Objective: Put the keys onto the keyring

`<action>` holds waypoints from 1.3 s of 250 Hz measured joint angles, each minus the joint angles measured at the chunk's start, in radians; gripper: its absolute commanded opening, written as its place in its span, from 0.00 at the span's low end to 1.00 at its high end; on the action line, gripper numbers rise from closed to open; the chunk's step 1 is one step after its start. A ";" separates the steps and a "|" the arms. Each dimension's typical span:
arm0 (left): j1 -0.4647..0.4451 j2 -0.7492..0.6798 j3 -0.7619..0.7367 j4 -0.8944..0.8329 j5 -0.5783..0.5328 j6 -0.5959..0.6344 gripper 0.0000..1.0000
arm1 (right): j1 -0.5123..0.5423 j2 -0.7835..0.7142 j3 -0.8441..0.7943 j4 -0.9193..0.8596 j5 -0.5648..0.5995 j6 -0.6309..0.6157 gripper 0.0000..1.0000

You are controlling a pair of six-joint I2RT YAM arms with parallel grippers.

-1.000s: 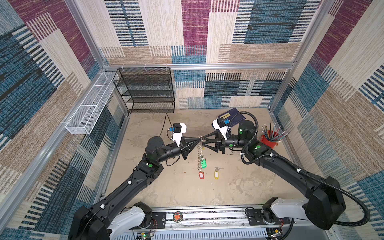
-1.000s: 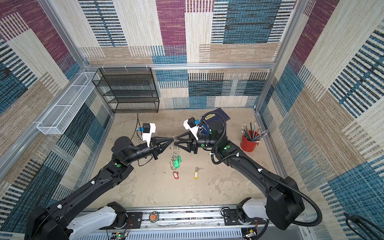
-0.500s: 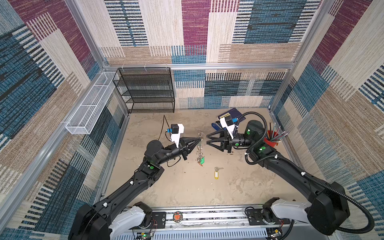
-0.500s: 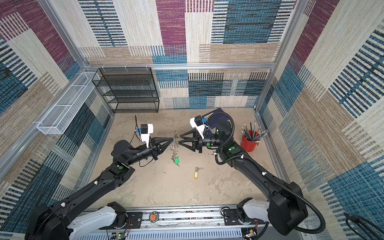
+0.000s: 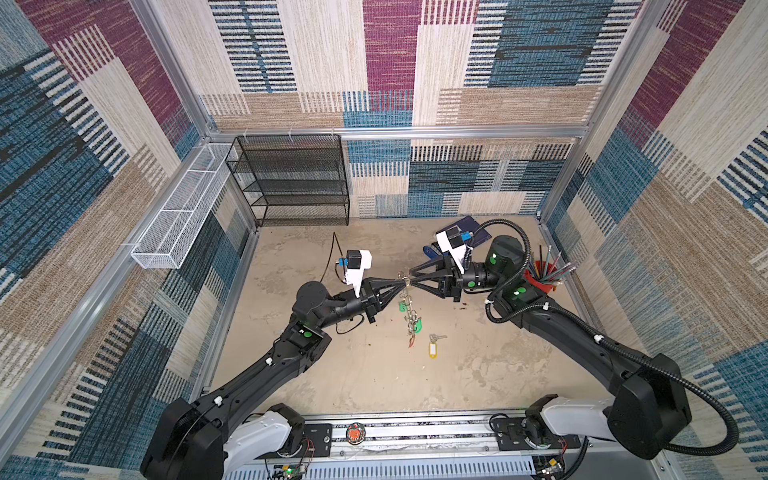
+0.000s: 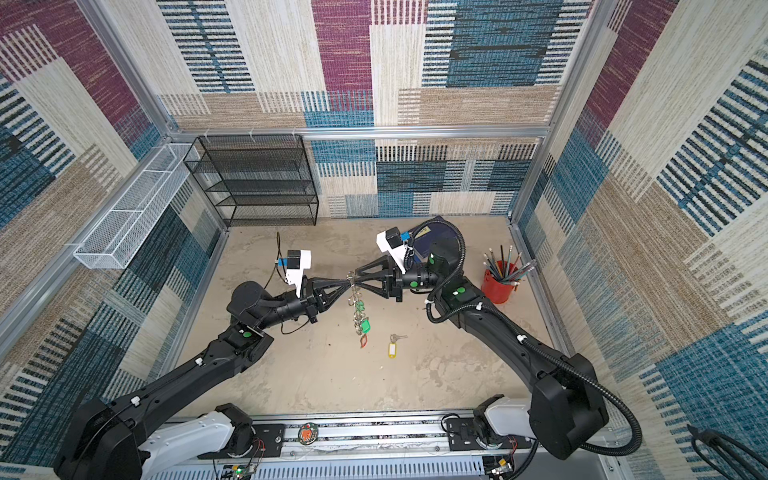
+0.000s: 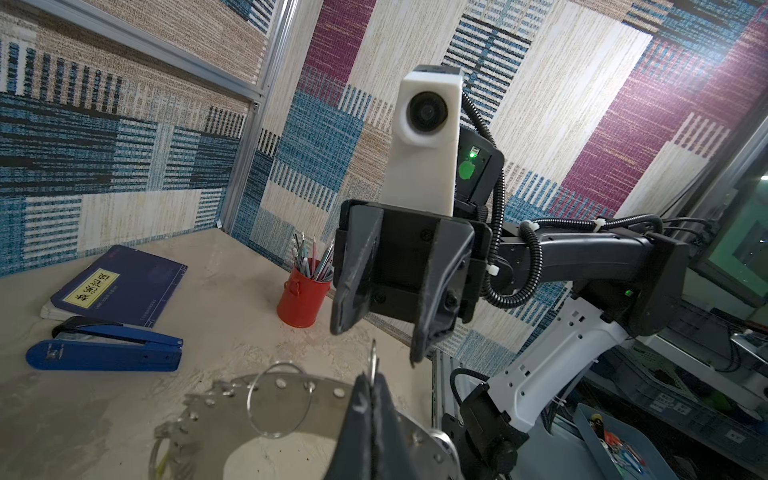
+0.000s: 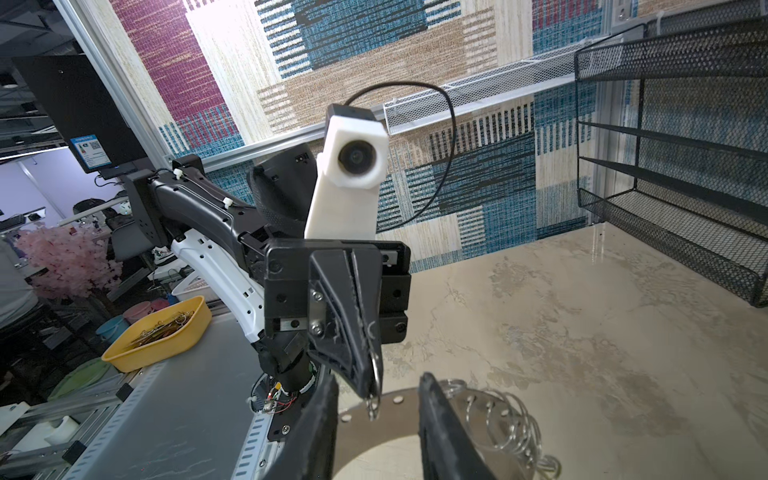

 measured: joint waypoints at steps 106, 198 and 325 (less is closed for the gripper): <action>-0.001 0.014 0.000 0.021 0.008 -0.003 0.00 | 0.001 0.003 -0.015 0.003 -0.037 0.008 0.27; -0.005 0.027 0.000 0.023 0.025 -0.003 0.00 | 0.000 0.014 -0.014 0.010 -0.053 0.028 0.00; 0.000 -0.009 0.074 -0.167 0.027 0.084 0.27 | 0.003 0.005 0.006 -0.059 -0.025 -0.017 0.00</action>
